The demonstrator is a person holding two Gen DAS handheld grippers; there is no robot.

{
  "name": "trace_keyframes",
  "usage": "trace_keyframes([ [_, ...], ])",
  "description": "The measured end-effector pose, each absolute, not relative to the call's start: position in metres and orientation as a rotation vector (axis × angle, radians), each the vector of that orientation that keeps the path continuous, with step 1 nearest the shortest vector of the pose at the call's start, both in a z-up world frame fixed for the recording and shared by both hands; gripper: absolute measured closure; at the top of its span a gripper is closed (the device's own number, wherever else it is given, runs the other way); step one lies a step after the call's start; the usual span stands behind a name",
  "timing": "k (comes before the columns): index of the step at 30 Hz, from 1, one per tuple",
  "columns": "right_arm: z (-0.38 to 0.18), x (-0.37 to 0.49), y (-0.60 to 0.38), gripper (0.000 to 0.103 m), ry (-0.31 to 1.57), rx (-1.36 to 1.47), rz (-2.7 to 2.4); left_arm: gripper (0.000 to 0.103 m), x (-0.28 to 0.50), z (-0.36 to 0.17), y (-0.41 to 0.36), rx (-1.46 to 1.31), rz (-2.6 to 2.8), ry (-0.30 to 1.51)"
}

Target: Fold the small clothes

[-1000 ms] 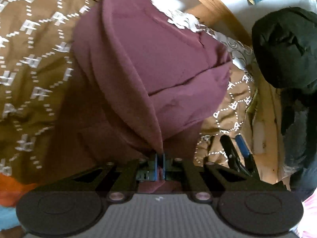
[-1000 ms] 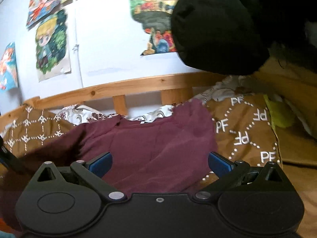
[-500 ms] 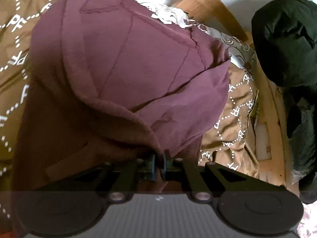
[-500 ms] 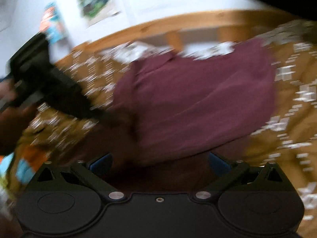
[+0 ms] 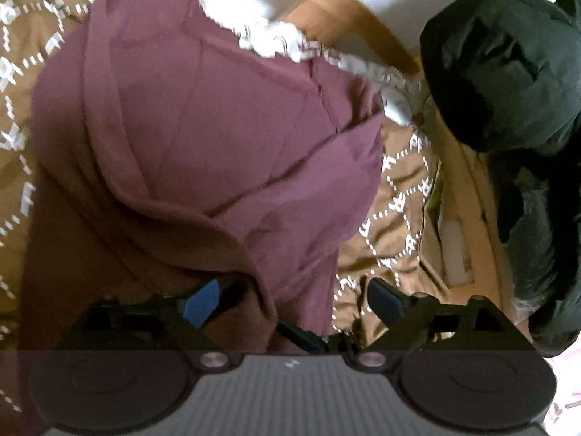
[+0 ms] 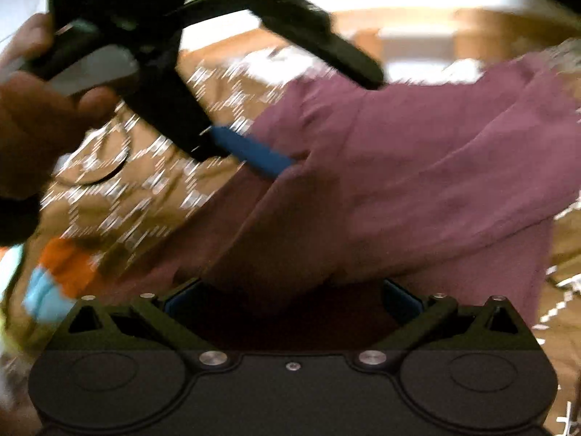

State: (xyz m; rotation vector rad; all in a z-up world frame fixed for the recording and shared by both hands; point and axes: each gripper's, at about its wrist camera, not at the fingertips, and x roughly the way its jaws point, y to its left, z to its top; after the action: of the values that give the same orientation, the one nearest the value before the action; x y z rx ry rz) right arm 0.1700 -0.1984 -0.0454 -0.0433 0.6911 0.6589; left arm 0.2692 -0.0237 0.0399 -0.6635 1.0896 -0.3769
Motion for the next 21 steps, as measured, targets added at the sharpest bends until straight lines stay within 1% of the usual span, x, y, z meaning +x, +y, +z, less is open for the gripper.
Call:
trace_keyframes([
  [1, -0.046, 0.166, -0.195, 0.003, 0.655, -0.058, 0.651, 0.007, 0.268, 0.045, -0.019, -0.647, -0.342, 1.069],
  [3, -0.048, 0.157, -0.188, 0.019, 0.614, -0.109, 0.644, 0.003, 0.263, 0.052, -0.006, -0.614, -0.256, 1.019],
  [4, -0.049, 0.154, -0.185, 0.025, 0.603, -0.139, 0.637, 0.002, 0.259, 0.055, 0.003, -0.597, -0.208, 0.99],
  [5, -0.049, 0.151, -0.183, 0.036, 0.59, -0.156, 0.634, 0.002, 0.257, 0.057, 0.011, -0.588, -0.167, 0.97],
  [6, -0.048, 0.15, -0.184, 0.05, 0.582, -0.159, 0.634, 0.002, 0.255, 0.058, 0.021, -0.579, -0.116, 0.95],
  [7, -0.045, 0.149, -0.187, 0.056, 0.572, -0.143, 0.63, 0.002, 0.252, 0.058, 0.032, -0.576, -0.067, 0.934],
  [9, -0.039, 0.153, -0.197, 0.077, 0.551, -0.088, 0.635, 0.002, 0.247, 0.055, 0.052, -0.581, 0.016, 0.917],
  [10, -0.035, 0.157, -0.202, 0.082, 0.542, -0.062, 0.633, 0.002, 0.246, 0.052, 0.06, -0.581, 0.05, 0.912],
  [12, -0.03, 0.165, -0.208, 0.088, 0.533, 0.003, 0.618, 0.002, 0.243, 0.048, 0.072, -0.57, 0.101, 0.902],
  [18, -0.005, 0.192, -0.254, 0.092, 0.534, 0.242, 0.506, 0.002, 0.245, 0.032, 0.077, -0.507, 0.151, 0.906],
  [20, 0.001, 0.195, -0.262, 0.091, 0.515, 0.244, 0.451, 0.002, 0.25, 0.026, 0.078, -0.485, 0.161, 0.901],
  [21, 0.002, 0.196, -0.264, 0.086, 0.518, 0.241, 0.427, 0.002, 0.25, 0.025, 0.079, -0.471, 0.164, 0.896],
])
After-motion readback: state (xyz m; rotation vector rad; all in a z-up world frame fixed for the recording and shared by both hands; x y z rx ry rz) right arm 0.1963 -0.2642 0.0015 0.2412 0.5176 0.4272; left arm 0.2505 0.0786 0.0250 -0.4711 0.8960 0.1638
